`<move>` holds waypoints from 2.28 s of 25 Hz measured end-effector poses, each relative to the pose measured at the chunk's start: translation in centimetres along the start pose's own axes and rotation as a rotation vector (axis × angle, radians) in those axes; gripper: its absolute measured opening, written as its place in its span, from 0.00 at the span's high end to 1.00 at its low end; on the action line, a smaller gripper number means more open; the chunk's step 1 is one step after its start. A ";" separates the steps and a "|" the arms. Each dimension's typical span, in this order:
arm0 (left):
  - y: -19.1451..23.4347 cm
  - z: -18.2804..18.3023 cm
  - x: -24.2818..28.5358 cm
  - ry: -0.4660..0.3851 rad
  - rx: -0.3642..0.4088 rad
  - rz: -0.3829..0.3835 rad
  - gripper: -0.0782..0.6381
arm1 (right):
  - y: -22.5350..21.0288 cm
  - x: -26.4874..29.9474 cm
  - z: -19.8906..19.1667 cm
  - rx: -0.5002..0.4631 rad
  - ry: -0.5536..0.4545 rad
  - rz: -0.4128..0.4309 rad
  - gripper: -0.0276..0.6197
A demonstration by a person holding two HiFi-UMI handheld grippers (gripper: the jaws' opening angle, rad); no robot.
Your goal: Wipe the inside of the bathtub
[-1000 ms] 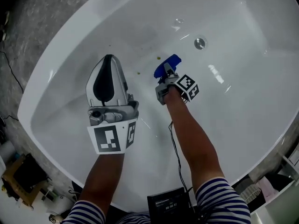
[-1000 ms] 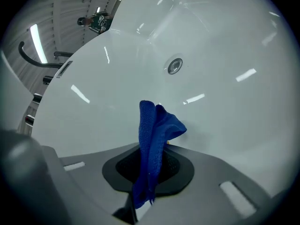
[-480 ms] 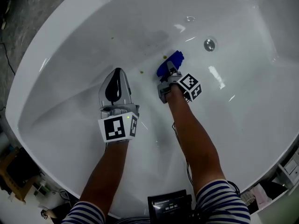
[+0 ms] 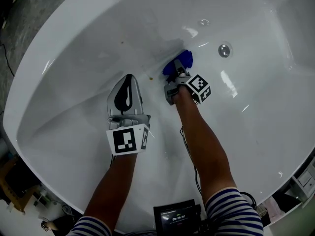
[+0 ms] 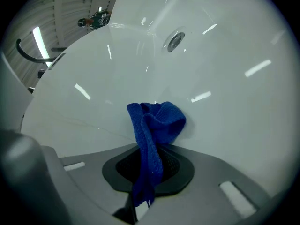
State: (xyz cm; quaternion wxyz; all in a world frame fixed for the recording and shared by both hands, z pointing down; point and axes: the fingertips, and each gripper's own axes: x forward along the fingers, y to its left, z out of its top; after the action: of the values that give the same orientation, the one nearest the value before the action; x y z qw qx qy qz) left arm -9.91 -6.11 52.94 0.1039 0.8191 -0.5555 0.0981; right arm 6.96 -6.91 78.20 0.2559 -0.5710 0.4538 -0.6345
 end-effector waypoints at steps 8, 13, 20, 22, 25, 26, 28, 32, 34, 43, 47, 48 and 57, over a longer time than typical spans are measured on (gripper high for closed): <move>-0.6 0.8 -0.1 -0.013 0.009 0.000 0.89 | 3.8 0.9 1.1 0.077 0.002 0.126 0.89; -0.6 2.1 -0.3 -0.033 0.025 -0.015 0.89 | 6.7 0.1 1.5 0.081 0.001 0.200 0.89; -1.0 4.9 -1.2 -0.056 0.031 -0.019 0.89 | 13.1 -2.3 2.2 0.052 0.030 0.288 0.89; -1.3 6.5 -1.7 -0.068 0.029 -0.022 0.89 | 15.9 -3.3 2.4 0.038 0.037 0.320 0.89; -1.7 8.9 -2.6 -0.085 0.027 -0.026 0.89 | 20.1 -4.8 2.5 0.024 0.051 0.349 0.89; -1.8 9.7 -2.9 -0.089 0.028 -0.028 0.89 | 21.4 -5.3 2.5 0.019 0.056 0.356 0.89; -2.0 11.4 -3.5 -0.101 0.032 -0.032 0.89 | 24.1 -6.3 2.6 0.009 0.064 0.383 0.89; -1.8 14.6 -4.5 -0.124 0.041 -0.035 0.89 | 29.5 -8.0 2.9 -0.011 0.072 0.419 0.89; -1.8 16.1 -5.2 -0.133 0.043 -0.036 0.89 | 32.2 -8.9 2.9 -0.012 0.078 0.450 0.89; -2.5 22.7 -7.2 -0.164 0.057 -0.032 0.89 | 40.6 -12.1 3.9 -0.034 0.097 0.522 0.89; -2.4 24.9 -7.8 -0.180 0.059 -0.027 0.89 | 42.7 -13.0 3.5 -0.027 0.106 0.537 0.89; -2.4 25.3 -7.9 -0.185 0.059 -0.028 0.89 | 43.0 -13.1 3.5 -0.025 0.109 0.539 0.89; -3.1 27.4 -7.7 -0.211 0.057 -0.028 0.89 | 43.0 -14.7 4.5 -0.046 0.110 0.537 0.89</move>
State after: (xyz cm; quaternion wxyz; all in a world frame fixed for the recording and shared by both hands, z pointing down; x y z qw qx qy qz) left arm -8.58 -5.83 24.36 0.0227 0.8352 -0.5489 0.0254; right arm 6.15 -15.48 33.34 0.3768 -0.4005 0.6165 -0.5635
